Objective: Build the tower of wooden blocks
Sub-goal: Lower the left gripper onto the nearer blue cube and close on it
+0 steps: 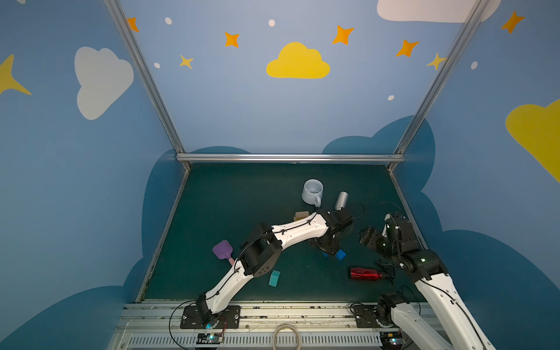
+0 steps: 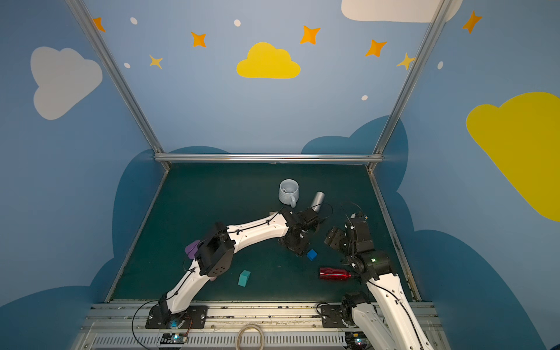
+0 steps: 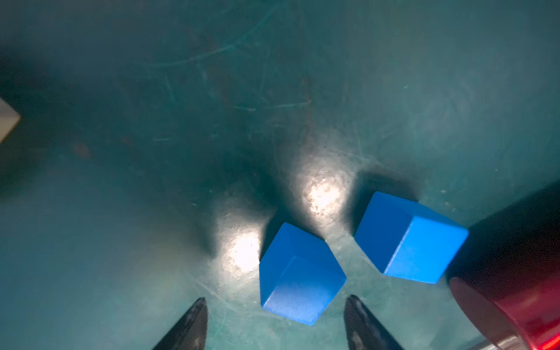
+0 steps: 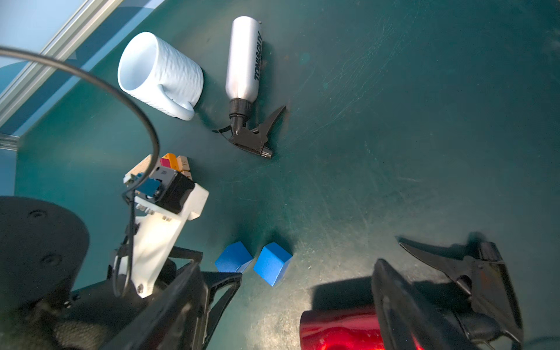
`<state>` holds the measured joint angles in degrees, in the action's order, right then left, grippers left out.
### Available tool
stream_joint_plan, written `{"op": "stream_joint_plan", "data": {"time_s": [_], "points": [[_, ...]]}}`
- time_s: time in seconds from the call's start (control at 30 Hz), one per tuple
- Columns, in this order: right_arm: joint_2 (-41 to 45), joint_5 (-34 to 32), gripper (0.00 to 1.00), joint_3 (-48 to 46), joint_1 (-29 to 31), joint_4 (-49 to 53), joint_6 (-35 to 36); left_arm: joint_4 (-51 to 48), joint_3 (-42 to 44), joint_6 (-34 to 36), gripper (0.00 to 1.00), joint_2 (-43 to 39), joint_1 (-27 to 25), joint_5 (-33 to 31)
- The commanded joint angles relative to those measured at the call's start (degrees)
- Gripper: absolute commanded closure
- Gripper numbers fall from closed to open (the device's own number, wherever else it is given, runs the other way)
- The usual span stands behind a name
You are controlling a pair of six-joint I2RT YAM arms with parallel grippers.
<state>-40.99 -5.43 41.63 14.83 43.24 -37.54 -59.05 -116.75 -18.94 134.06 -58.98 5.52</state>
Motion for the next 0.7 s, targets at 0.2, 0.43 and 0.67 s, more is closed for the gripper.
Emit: {"op": "stream_joint_plan", "data": {"time_s": [0.2, 0.43, 0.67], "points": [[0.87, 1.04, 0.14, -1.02, -0.81, -0.77, -0.08, -2.44, -5.32, 2.79, 0.42, 3.56, -0.07, -0.12], [1.22, 1.21, 0.14, -1.28, -1.1, -0.81, -0.15, -3.62, -6.03, 2.86, 0.49, 4.37, -0.06, -1.19], [1.12, 1.4, 0.14, -1.28, -1.28, -0.8, -0.24, -4.22, -6.03, 2.06, 0.58, 4.37, -0.35, -1.87]]}}
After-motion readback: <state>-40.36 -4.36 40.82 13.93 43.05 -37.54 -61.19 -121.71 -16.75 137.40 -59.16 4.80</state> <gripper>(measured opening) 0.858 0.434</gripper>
